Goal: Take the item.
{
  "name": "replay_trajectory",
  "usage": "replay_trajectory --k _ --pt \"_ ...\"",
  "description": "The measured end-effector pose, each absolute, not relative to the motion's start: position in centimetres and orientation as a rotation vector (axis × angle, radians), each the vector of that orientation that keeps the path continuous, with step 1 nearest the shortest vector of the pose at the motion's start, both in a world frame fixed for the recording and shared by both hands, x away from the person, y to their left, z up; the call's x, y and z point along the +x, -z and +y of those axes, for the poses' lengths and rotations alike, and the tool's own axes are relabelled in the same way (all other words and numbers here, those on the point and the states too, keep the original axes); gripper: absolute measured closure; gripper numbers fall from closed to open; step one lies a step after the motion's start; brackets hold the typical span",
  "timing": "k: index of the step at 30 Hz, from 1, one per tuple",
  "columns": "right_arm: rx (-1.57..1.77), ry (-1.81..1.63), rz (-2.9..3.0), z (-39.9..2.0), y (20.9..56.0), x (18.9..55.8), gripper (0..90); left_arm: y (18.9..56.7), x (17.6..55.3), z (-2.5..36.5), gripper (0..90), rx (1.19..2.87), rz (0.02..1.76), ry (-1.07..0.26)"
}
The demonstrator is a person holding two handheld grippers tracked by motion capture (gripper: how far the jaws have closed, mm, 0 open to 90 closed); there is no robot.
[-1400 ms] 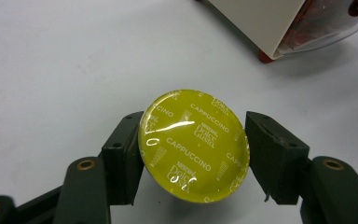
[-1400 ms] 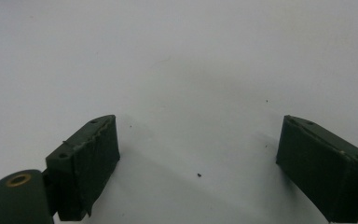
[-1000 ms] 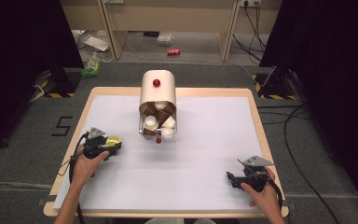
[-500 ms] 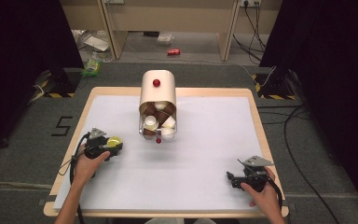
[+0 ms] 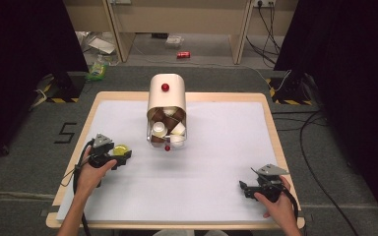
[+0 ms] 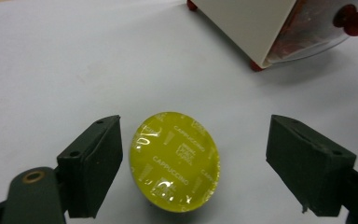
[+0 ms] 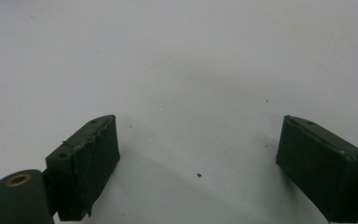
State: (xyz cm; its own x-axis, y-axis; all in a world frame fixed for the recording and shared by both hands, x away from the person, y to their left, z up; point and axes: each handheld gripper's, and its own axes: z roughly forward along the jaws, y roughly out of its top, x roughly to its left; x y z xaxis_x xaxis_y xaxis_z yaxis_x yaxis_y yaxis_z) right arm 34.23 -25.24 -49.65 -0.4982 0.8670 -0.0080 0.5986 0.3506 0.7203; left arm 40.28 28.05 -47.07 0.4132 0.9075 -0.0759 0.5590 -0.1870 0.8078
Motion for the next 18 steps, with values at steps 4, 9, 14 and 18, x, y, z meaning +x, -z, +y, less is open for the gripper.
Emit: replay_trajectory --k 4,9,14,18 --pt "1.285 -0.942 2.230 -25.2 49.6 34.2 13.4 46.8 40.0 27.5 18.1 1.879 1.241 -0.550" --pt "1.285 -0.942 2.230 -25.2 49.6 34.2 13.4 46.4 39.6 27.0 18.0 1.880 1.226 -0.549" --pt "1.285 -0.942 2.230 -25.2 49.6 34.2 13.4 46.4 39.1 26.2 17.5 1.892 1.205 -0.543" --pt "1.285 -0.941 2.230 -25.2 49.6 34.2 13.4 46.5 38.6 25.3 17.5 1.902 1.182 -0.534"
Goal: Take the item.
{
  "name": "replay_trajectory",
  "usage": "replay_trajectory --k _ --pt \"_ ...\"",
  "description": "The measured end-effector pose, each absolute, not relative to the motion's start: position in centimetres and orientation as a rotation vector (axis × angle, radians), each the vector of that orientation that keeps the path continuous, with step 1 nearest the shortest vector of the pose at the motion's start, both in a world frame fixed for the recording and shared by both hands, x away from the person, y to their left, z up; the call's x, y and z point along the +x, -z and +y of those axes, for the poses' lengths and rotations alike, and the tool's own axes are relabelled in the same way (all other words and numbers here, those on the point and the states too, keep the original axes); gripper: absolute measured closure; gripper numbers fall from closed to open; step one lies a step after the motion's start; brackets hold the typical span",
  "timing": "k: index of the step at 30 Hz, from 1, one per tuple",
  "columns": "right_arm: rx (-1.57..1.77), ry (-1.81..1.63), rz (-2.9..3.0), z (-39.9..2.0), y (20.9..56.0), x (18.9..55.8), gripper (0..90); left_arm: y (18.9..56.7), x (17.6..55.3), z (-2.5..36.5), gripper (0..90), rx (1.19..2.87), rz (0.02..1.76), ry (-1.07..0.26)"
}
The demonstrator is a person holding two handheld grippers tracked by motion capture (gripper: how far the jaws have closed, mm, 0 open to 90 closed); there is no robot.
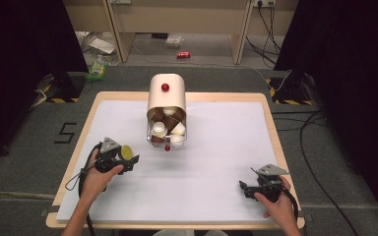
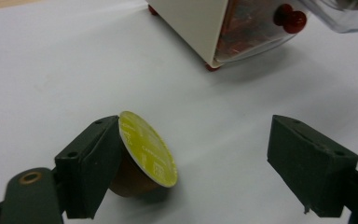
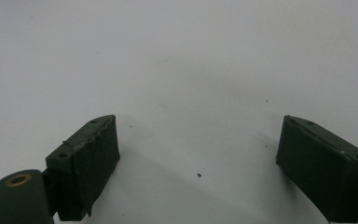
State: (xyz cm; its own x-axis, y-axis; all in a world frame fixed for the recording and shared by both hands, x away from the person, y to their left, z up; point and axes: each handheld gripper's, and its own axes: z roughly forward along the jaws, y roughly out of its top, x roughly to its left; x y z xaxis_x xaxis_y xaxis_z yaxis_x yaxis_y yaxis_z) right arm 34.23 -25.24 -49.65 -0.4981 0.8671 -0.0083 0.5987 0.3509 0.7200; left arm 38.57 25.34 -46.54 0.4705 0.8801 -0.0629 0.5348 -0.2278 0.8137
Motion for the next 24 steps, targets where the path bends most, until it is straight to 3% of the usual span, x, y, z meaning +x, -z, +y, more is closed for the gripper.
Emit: replay_trajectory --k 7,24 --pt "1.285 -0.942 2.230 -25.2 49.7 34.2 13.4 46.2 37.8 24.2 17.5 1.914 1.137 -0.560" --pt "1.287 -0.941 2.229 -25.2 49.6 34.2 13.4 47.9 35.9 23.0 17.5 1.934 1.099 -0.468"
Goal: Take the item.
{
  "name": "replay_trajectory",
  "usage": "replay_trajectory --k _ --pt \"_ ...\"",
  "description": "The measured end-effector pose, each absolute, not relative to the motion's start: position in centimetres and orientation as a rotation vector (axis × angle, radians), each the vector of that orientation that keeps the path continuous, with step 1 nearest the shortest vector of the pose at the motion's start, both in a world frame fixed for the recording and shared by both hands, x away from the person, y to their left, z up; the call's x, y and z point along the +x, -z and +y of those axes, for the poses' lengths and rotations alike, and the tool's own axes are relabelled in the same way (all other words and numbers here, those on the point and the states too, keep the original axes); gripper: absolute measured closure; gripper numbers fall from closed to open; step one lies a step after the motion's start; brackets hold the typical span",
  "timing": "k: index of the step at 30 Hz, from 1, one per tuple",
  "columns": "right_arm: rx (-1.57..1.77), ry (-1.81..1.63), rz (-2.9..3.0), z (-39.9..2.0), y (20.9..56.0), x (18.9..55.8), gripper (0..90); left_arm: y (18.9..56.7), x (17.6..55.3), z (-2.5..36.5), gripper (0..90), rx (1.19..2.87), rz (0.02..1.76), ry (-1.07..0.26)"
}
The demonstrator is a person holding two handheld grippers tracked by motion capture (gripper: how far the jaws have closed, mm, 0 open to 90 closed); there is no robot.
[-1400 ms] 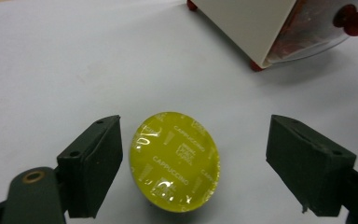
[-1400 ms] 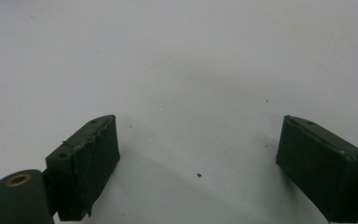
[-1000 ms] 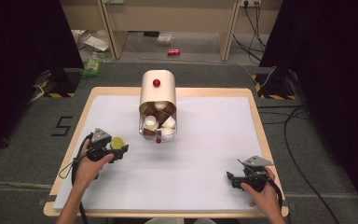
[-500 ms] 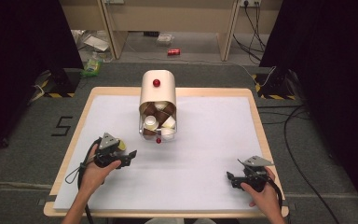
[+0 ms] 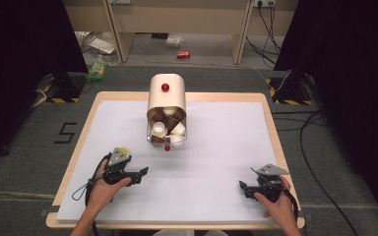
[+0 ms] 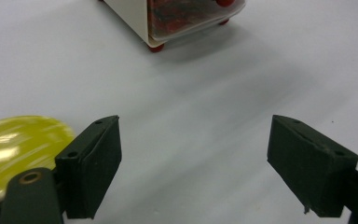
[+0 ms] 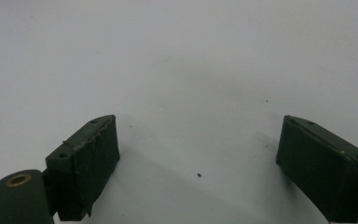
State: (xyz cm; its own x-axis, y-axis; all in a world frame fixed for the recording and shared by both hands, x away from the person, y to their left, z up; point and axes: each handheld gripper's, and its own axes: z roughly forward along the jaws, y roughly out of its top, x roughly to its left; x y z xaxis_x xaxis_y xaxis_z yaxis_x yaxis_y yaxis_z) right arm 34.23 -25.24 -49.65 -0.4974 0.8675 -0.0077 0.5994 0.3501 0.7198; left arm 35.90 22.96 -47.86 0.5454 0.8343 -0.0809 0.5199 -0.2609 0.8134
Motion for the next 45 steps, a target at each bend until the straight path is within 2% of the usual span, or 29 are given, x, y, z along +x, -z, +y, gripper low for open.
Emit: replay_trajectory --k 26,45 --pt "1.285 -0.942 2.230 -25.2 49.7 34.2 13.4 49.7 33.2 22.8 16.4 1.976 1.074 -0.432" --pt "1.285 -0.942 2.229 -25.2 49.7 34.2 13.4 50.0 31.4 22.8 15.3 2.038 1.033 -0.477"
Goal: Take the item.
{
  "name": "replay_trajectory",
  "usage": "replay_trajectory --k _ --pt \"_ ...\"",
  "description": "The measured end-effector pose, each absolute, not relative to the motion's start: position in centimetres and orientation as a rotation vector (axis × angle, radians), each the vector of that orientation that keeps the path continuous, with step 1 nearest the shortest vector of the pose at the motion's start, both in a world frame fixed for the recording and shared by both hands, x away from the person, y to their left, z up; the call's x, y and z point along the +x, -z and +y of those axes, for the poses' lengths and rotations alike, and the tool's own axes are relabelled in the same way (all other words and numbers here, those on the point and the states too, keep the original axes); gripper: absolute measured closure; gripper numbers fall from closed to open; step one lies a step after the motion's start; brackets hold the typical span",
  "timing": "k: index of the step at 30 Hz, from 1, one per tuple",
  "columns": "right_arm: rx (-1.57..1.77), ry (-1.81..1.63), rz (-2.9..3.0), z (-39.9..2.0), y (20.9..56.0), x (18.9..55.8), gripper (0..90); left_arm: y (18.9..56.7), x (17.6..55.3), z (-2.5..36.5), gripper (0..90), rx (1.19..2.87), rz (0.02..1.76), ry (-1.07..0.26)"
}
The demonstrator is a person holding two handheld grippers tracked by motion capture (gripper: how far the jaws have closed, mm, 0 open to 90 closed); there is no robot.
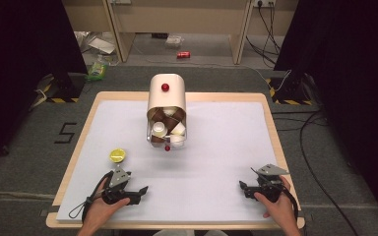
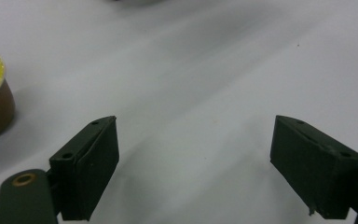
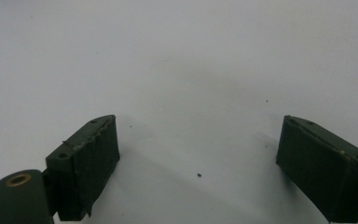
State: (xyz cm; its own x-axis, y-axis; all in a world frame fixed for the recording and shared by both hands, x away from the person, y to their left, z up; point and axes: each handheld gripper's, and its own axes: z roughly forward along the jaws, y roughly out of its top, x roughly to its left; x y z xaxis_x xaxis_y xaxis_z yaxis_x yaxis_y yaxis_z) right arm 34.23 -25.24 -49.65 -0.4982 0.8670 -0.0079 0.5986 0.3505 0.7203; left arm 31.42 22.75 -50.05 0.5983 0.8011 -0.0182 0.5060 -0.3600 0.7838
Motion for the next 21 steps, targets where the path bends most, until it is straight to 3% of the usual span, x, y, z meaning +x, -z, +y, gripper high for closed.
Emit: replay_trajectory --k 21 --pt "1.285 -0.942 2.229 -25.2 49.7 34.2 13.4 50.4 30.0 23.1 15.4 2.062 1.054 -0.495"
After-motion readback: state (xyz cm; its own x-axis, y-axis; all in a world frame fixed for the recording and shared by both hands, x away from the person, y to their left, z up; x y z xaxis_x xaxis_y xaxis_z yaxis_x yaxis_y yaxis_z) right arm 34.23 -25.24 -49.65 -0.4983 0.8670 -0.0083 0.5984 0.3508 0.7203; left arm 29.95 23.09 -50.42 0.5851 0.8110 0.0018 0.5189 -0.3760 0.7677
